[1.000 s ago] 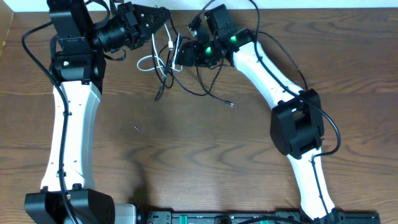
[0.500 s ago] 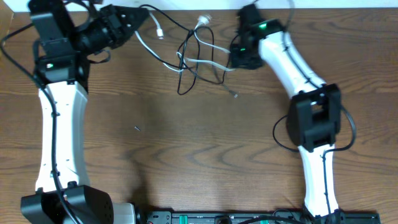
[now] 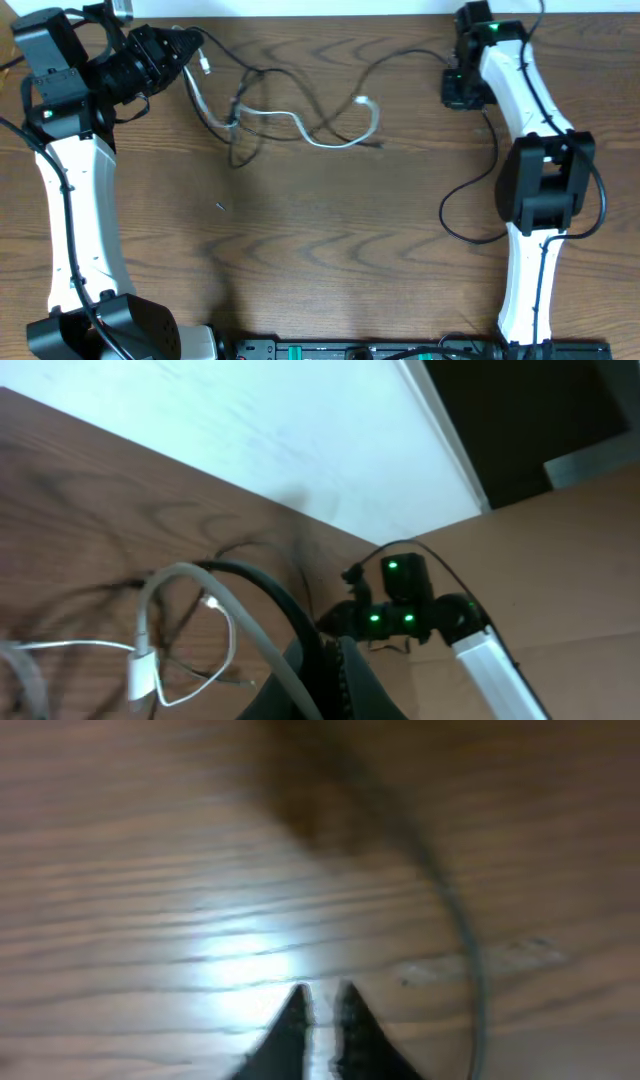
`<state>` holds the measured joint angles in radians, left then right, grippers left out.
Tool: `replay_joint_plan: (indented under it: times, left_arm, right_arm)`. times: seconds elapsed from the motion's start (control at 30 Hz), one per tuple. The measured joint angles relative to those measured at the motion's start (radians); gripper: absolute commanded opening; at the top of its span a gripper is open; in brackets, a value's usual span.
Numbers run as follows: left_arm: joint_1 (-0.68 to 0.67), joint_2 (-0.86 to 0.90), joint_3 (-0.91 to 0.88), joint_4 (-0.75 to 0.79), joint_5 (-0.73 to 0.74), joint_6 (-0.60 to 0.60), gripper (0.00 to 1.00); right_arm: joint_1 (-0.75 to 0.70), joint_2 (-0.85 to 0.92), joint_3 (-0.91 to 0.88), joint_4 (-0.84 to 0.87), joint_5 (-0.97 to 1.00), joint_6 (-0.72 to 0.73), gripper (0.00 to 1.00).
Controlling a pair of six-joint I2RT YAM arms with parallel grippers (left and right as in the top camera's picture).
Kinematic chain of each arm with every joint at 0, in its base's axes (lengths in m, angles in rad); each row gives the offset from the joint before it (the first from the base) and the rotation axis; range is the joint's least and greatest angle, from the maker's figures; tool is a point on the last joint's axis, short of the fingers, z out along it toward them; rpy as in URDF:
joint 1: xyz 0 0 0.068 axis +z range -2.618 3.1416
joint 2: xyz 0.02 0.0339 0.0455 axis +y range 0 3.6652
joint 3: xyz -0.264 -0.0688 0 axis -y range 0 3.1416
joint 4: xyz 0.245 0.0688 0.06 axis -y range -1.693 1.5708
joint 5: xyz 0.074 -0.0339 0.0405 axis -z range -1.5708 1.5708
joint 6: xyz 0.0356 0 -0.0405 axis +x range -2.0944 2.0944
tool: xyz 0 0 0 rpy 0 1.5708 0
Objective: Untangle cables
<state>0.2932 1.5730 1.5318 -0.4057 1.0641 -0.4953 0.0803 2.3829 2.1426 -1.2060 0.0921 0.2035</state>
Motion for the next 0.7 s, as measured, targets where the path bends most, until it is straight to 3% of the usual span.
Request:
replay_joint_plan:
  times: [0.1, 0.2, 0.43, 0.7]
  left_arm:
    - [0.000, 0.000, 0.000, -0.011, -0.020, 0.011, 0.08]
    - [-0.006, 0.000, 0.000, -0.012, -0.029, 0.023, 0.08]
    - [-0.089, 0.000, 0.000, -0.013, -0.042, 0.024, 0.08]
    - [-0.174, 0.000, 0.000, 0.055, -0.042, -0.041, 0.08]
  right_arm:
    - [-0.043, 0.000, 0.000, -0.013, -0.007, -0.032, 0.01]
    - [-0.081, 0.000, 0.000, -0.011, -0.082, -0.109, 0.11]
    - [-0.054, 0.000, 0.000, 0.015, -0.493, -0.344, 0.38]
    - [0.071, -0.015, 0.000, 0.149, -0.874, -0.400, 0.50]
